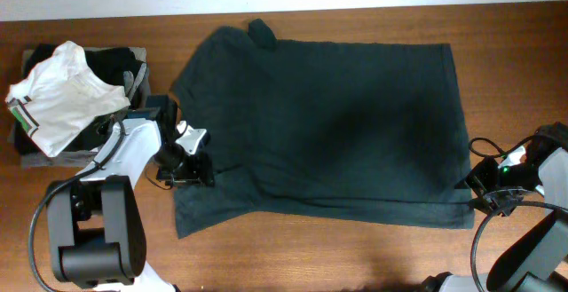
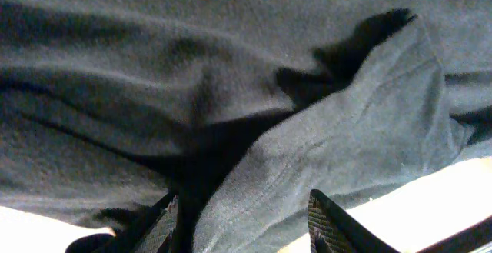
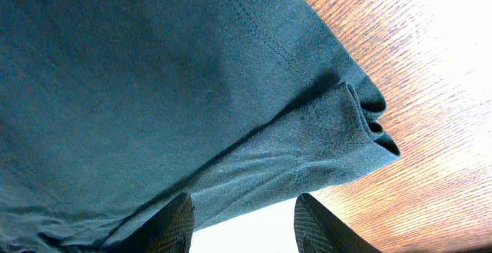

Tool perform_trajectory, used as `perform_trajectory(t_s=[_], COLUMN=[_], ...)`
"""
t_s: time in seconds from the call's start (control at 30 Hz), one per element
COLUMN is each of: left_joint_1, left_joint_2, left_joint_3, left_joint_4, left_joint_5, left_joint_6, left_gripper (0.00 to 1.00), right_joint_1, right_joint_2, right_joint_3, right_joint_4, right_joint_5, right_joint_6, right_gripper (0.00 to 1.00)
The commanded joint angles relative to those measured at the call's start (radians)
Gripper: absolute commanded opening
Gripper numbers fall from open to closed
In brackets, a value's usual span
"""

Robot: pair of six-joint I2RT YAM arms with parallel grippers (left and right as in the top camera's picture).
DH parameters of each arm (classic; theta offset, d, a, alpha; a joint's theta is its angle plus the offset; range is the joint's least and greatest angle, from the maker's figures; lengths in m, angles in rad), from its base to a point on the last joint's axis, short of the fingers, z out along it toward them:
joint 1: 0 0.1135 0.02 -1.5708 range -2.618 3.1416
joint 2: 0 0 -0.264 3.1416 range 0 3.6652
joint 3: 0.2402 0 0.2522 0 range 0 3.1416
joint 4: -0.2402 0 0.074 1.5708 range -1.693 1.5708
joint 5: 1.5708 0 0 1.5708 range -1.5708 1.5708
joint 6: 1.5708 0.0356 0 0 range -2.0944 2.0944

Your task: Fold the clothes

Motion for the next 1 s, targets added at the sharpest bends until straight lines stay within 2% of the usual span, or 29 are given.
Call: perform_trajectory(t_s=[0.0,0.07,0.2,0.23,0.27,0.3,0.43,0.5,0.53,0.6,0.7,0.83,0.97], left_joint_1=[-0.003,-0.003,-0.003,-0.003,-0.003,-0.003,-0.002,-0.002,-0.002,-0.002,-0.002,-0.002,-0.003], left_joint_2=[-0.046,-0.045,-0.039,-0.039,-0.039,-0.039,-0.045,-0.05,-0.051,-0.057,-0.058,-0.058,-0.058], left_joint_3=[0.049,0.024,-0.071,-0.083,-0.083,-0.079,0.073,0.124,0.133,0.152,0.195,0.195,0.195], left_joint_4=[-0.06,-0.008,0.069,0.068,0.059,0.031,-0.141,-0.188,-0.195,-0.195,-0.206,-0.201,-0.201], left_joint_5=[0.009,-0.084,-0.089,-0.088,-0.06,-0.011,-0.002,-0.003,-0.003,-0.002,-0.002,-0.002,-0.002], left_joint_6=[0.02,0.008,0.0,-0.014,-0.014,-0.014,-0.013,-0.013,-0.013,-0.013,-0.013,-0.013,-0.013], left_gripper=[0.53,0.53,0.53,0.48,0.37,0.2,0.01,0.0,0.01,0.0,0.0,0.0,0.0], right_joint_1=[-0.002,-0.002,-0.002,-0.002,-0.002,-0.002,-0.002,-0.002,-0.01,-0.097,-0.209,-0.218,-0.218], right_joint_2=[-0.026,-0.026,-0.026,-0.026,-0.026,-0.026,-0.026,-0.026,-0.026,-0.026,-0.026,-0.026,-0.026], right_joint_3=[0.014,0.014,0.014,0.014,0.014,0.014,0.014,0.012,0.006,0.001,-0.031,-0.217,-0.269], right_joint_4=[-0.002,0.0,0.0,0.0,0.0,0.0,-0.004,-0.016,-0.013,-0.01,-0.036,0.174,0.347], right_joint_5=[-0.012,-0.012,-0.012,-0.012,-0.012,-0.012,-0.005,-0.001,0.005,0.1,0.103,0.022,0.0], right_joint_6=[-0.009,-0.009,-0.013,-0.013,-0.013,-0.013,-0.013,-0.016,-0.011,0.037,0.037,0.04,0.041], right_gripper=[0.47,0.47,0.47,0.47,0.47,0.47,0.47,0.47,0.52,0.54,0.54,0.53,0.44])
